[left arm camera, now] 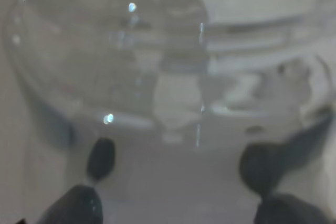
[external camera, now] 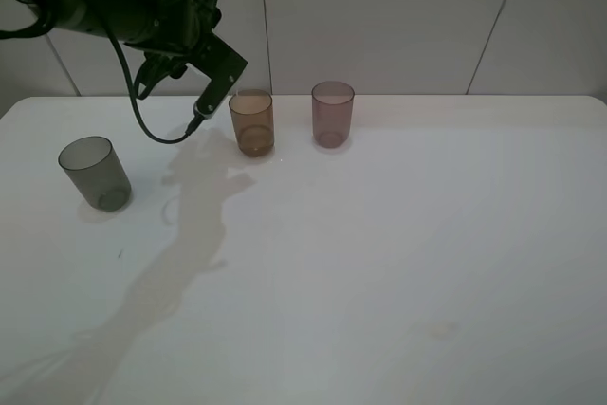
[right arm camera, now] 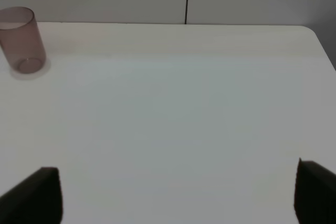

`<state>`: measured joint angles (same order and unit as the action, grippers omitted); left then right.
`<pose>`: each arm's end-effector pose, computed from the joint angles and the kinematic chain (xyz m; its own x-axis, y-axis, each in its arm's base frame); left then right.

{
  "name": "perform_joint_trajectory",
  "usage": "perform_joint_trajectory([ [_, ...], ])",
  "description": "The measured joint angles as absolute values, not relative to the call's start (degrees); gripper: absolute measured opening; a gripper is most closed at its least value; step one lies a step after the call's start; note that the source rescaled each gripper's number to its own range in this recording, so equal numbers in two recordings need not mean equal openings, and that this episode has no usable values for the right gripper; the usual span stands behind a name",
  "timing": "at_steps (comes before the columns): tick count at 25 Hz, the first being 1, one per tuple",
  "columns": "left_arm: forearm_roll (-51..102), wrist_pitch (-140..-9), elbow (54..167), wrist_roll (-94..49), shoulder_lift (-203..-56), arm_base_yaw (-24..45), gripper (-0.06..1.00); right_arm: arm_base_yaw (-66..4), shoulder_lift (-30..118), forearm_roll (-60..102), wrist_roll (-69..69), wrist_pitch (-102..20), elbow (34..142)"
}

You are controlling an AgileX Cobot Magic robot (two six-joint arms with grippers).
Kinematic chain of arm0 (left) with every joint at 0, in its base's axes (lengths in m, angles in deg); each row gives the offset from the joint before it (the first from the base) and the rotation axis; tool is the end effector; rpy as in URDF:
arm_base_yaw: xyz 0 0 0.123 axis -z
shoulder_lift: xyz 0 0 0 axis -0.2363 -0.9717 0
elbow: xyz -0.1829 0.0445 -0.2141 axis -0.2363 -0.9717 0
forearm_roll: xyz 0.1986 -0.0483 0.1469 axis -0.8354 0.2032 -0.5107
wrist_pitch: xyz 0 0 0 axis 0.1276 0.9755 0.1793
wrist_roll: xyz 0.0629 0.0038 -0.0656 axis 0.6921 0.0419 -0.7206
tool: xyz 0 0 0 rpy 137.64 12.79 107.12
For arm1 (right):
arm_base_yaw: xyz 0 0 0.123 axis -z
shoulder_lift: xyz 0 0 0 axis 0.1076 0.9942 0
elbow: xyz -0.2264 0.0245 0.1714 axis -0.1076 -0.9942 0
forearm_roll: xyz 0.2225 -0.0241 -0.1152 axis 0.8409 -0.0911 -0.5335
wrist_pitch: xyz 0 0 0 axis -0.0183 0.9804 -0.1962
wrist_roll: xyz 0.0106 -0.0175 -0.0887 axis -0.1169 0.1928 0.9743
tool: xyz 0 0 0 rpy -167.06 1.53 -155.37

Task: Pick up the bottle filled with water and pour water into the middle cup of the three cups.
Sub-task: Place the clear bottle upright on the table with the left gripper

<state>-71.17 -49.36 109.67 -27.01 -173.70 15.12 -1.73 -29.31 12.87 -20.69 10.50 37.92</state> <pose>0.4144 -0.1776 0.1890 0.2740 0.7791 0.5639 0.4596 -0.6211 0.6348 -0.0079 -0.0001 0.2827 -0.4407 -0.0062 -0.8976 0.0672 0.9969 -0.0398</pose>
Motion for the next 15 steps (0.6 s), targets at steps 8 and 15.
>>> perform_joint_trajectory([
  [8, -73.10, -49.30, 109.67, -27.01, -173.70, 15.34, 0.01, -1.73, -29.31, 12.87, -20.69, 10.50, 37.92],
  [15, -76.72, -49.25, 109.67, -27.01, -173.70, 15.93, 0.01, -1.73, -29.31, 12.87, -20.69, 10.50, 37.92],
])
